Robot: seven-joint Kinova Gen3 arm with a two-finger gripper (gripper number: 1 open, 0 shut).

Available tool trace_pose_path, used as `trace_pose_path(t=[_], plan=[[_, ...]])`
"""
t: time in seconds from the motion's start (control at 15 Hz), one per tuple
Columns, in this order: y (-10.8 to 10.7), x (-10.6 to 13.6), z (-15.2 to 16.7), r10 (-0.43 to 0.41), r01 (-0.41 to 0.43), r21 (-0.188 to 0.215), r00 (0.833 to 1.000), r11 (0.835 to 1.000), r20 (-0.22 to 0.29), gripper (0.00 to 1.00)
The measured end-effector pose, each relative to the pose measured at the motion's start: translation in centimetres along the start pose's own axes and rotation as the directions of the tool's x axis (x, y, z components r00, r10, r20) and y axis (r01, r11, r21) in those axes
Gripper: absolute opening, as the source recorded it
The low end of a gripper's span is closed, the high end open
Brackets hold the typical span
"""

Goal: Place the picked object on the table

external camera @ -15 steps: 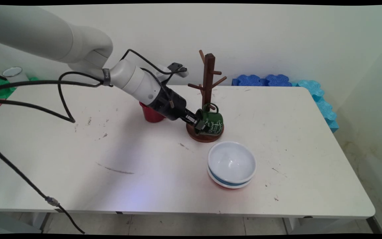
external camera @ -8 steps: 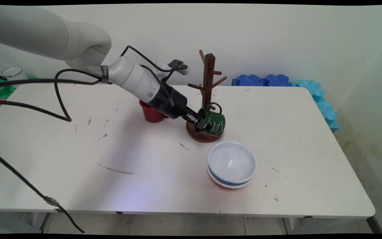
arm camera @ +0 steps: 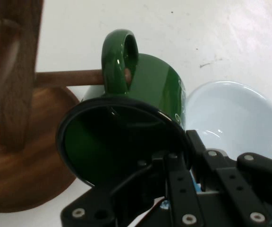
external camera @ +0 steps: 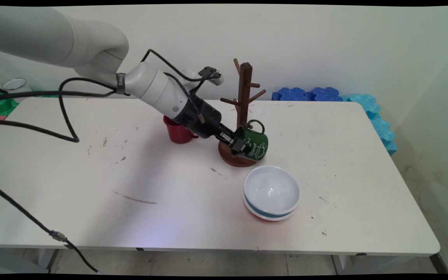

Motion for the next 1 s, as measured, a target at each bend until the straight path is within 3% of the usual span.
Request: trace_pose_path(t=[1.0], plan=[[1.8, 0.1, -2.3, 0.053, -0.053, -0.033, 0.999, 0.998, -0.009, 0.00]])
